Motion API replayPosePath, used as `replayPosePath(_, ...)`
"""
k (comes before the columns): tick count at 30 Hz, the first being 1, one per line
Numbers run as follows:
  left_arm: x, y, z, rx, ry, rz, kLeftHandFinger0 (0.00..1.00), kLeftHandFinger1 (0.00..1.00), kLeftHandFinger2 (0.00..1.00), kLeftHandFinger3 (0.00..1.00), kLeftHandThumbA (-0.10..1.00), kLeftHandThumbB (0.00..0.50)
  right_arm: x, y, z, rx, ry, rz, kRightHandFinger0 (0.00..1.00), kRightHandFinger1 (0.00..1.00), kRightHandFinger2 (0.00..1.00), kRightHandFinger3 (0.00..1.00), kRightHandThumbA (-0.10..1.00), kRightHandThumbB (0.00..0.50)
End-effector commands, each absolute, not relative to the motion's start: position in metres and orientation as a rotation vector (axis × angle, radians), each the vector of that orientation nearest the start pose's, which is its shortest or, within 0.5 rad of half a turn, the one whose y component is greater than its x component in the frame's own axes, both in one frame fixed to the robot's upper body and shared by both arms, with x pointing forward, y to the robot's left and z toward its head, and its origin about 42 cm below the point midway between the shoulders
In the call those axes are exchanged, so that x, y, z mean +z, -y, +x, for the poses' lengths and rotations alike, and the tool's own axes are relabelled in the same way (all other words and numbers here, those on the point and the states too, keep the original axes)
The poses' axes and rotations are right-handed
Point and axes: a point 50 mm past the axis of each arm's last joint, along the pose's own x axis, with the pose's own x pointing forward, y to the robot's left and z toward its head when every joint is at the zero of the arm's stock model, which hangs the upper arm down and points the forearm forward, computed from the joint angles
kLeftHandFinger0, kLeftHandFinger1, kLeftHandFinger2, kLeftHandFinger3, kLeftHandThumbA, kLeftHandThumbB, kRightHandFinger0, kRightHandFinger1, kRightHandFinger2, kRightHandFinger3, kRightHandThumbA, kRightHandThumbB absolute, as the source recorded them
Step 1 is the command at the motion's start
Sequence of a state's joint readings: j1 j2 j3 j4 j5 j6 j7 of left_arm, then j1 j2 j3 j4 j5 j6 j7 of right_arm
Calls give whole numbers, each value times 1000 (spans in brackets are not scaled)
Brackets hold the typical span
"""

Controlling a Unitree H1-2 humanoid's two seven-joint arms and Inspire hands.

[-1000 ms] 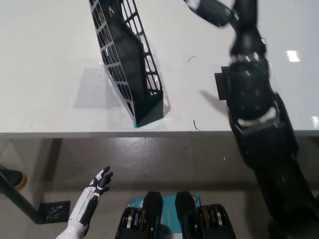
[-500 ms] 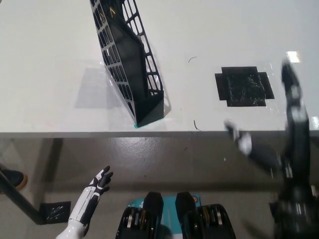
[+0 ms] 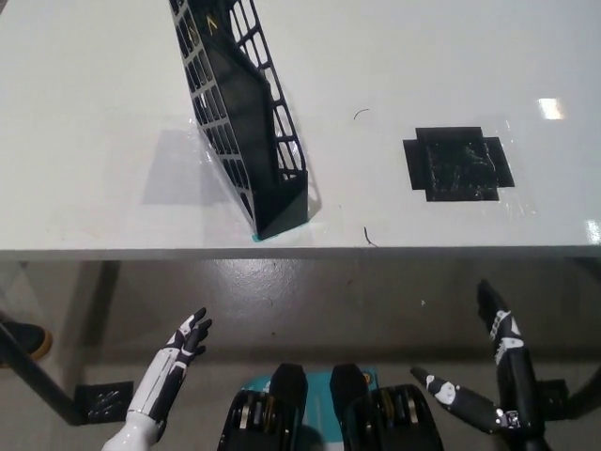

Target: A notebook is kept standing on the table on the right hand side and a black shelf is kept on the left hand side and the robot uses its right hand to grab the notebook and places it in the shelf

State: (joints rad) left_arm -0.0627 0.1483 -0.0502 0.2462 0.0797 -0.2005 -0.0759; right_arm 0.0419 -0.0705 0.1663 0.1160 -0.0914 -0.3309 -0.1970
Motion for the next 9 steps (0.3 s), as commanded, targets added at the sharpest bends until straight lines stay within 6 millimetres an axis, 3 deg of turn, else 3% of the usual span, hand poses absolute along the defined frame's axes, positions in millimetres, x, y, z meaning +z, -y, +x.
replayPosePath(1, 74, -245, 304, -164, 92, 245, 1000, 1000, 1000, 1000, 1000, 167, 73, 201, 272, 15, 239, -39, 1000, 1000, 1000, 1000, 1000, 270)
replayPosePath(9, 75, -245, 304, -156, 81, 237, 1000, 1000, 1000, 1000, 1000, 165, 58, 205, 281, 20, 173, -32, 1000, 1000, 1000, 1000, 1000, 270)
